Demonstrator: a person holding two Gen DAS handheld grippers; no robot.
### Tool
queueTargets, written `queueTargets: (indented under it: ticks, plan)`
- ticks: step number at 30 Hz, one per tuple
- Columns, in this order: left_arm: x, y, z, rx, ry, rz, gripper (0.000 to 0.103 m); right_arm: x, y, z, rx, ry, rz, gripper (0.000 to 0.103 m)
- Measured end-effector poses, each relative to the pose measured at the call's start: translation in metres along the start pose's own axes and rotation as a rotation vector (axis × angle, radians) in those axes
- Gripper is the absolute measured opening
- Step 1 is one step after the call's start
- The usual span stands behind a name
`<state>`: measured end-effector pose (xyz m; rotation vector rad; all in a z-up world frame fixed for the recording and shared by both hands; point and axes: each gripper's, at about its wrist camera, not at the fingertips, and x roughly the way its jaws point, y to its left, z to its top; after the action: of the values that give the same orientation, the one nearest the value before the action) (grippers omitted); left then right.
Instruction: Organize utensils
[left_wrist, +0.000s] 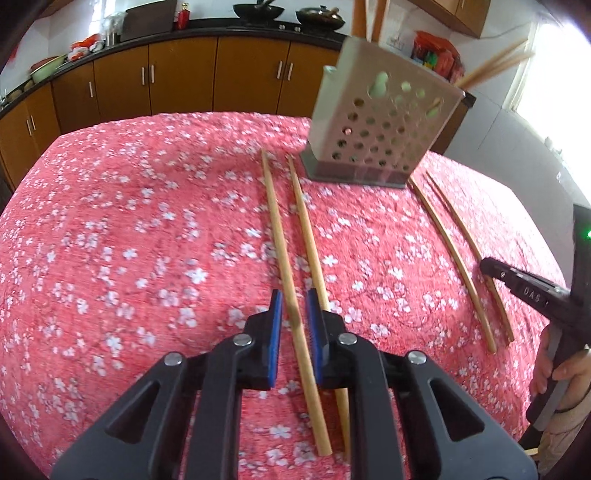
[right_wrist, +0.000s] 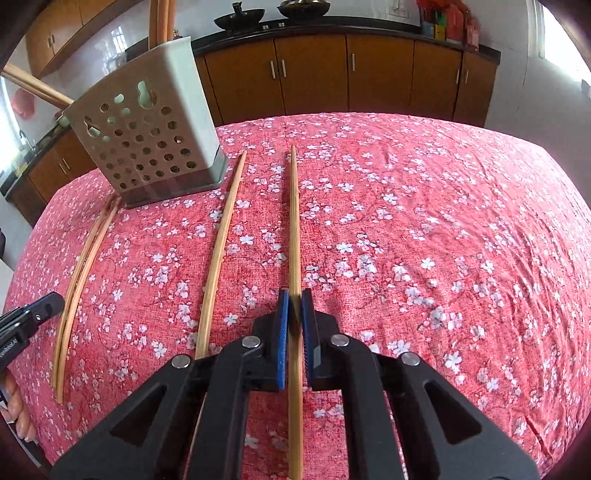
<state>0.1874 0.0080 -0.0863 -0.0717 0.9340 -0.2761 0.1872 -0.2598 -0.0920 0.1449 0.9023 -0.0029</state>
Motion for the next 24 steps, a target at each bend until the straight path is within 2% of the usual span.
queueTargets:
  ticks: [4, 7, 14, 20, 24]
  plan:
    - [0.005, -0.007, -0.002, 0.034, -0.003, 0.052, 0.01, -0.002, 0.0, -0.001, 0.0, 0.003, 0.005, 0.008]
    - [0.005, -0.002, 0.0, 0.018, -0.006, 0.075, 0.008, -0.005, -0.002, -0.003, 0.004, 0.006, 0.015, 0.008]
    - [0.003, 0.039, 0.012, -0.059, -0.02, 0.171, 0.008, -0.008, -0.006, -0.001, -0.019, -0.011, -0.009, 0.008]
    - [0.006, 0.063, 0.02, -0.116, -0.034, 0.174, 0.009, -0.001, -0.021, 0.011, 0.02, -0.025, -0.034, 0.008]
    - [0.007, 0.065, 0.021, -0.109, -0.052, 0.183, 0.009, 0.001, -0.025, 0.015, 0.019, -0.025, -0.031, 0.008]
